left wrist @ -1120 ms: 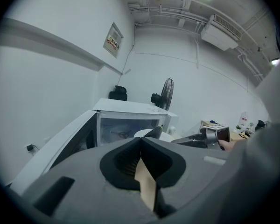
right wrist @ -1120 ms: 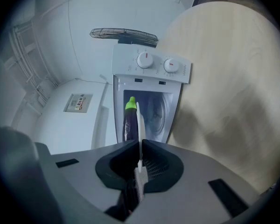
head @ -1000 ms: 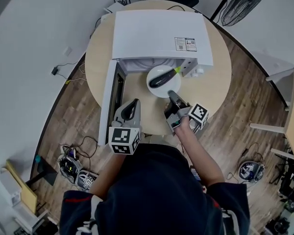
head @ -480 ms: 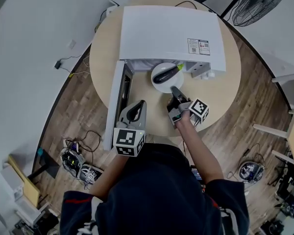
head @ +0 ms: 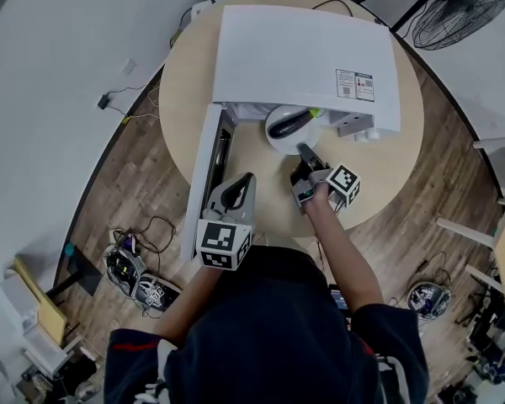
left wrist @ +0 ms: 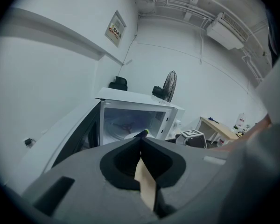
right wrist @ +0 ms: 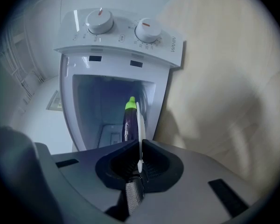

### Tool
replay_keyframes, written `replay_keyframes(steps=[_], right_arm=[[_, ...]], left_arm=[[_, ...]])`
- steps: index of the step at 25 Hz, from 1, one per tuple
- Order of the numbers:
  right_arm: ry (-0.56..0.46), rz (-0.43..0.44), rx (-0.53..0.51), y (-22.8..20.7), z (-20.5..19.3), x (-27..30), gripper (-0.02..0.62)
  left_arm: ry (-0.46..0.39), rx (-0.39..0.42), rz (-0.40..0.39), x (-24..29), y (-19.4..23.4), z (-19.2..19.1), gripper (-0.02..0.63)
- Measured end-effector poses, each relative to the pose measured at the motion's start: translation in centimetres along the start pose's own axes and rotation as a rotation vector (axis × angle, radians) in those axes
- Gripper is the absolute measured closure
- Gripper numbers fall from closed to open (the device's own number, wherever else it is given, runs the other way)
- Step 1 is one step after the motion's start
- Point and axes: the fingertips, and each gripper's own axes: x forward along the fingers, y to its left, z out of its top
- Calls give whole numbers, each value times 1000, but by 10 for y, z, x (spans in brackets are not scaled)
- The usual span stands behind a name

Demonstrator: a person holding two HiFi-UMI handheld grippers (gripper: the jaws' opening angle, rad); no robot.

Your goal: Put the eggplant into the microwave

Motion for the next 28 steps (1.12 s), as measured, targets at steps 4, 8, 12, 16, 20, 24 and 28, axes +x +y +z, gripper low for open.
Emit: replay_keyframes(steps=[4, 8, 12, 16, 20, 24, 28], right_arm=[[-11, 1, 18, -4, 5, 9, 574], [-22, 4, 37, -3, 9, 19, 574], [-29, 9, 43, -1, 12, 28, 574], [-39, 10, 52, 1, 16, 37, 574], [-44, 8, 53, 1, 18, 45, 574], [-41, 6, 49, 0, 19, 50, 574], [-44, 11, 45, 0, 21, 52, 574]], left_arm=[[4, -7, 7, 2, 3, -2, 589], [8, -9, 14, 2, 5, -2, 589], [14, -11, 19, 1, 8, -1, 589], [21, 1, 25, 1, 10, -1, 589], [20, 2, 40, 1, 15, 0, 589], [12, -22, 49, 0, 20, 2, 589], [17, -17, 46, 0, 19, 0, 589]])
